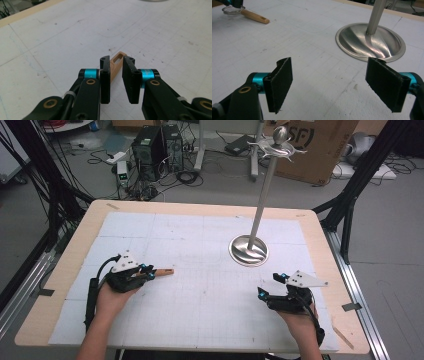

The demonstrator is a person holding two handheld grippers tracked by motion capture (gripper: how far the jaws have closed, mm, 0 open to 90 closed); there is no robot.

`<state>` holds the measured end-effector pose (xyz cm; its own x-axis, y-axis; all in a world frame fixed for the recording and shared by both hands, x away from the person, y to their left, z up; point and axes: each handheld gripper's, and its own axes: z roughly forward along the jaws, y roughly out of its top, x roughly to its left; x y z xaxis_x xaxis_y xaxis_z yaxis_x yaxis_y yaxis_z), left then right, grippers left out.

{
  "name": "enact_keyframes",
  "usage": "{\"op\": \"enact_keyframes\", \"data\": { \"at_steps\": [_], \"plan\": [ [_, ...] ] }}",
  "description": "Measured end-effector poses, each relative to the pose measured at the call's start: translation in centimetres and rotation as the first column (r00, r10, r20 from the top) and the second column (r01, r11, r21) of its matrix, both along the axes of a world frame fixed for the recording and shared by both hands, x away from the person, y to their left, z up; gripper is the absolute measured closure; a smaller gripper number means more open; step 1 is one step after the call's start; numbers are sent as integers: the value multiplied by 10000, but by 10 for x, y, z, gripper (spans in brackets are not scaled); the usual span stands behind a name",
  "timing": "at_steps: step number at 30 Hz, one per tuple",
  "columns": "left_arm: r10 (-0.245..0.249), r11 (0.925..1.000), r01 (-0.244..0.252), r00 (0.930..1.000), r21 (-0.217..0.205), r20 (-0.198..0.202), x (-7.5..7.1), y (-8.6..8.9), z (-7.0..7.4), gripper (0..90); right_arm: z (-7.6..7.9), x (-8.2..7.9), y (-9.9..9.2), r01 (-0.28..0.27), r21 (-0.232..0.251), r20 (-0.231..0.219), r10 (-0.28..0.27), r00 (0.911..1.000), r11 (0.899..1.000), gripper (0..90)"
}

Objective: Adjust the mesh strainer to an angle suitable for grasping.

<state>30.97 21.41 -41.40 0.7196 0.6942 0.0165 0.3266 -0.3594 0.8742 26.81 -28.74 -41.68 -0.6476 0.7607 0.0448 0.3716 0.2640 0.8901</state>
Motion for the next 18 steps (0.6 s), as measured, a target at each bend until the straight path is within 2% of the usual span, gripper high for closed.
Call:
{"op": "enact_keyframes", "data": {
  "at_steps": [6,9,13,18],
  "plan": [
    [-51,9992,60,9998,-388,218,-5,8,3,679,1,0,4,-126,-104,76,126,9999,9999,208],
    [109,9991,-99,9997,-406,232,-6,11,4,609,2,0,4,-141,-86,73,142,9999,9999,208],
    [262,9975,-248,9994,-655,205,-8,14,7,527,1,1,3,-119,-79,108,119,9999,9999,208],
    [313,9976,-297,9992,-619,256,-10,18,10,431,3,0,1,-49,-42,142,50,9999,10000,208]
  ]
}}
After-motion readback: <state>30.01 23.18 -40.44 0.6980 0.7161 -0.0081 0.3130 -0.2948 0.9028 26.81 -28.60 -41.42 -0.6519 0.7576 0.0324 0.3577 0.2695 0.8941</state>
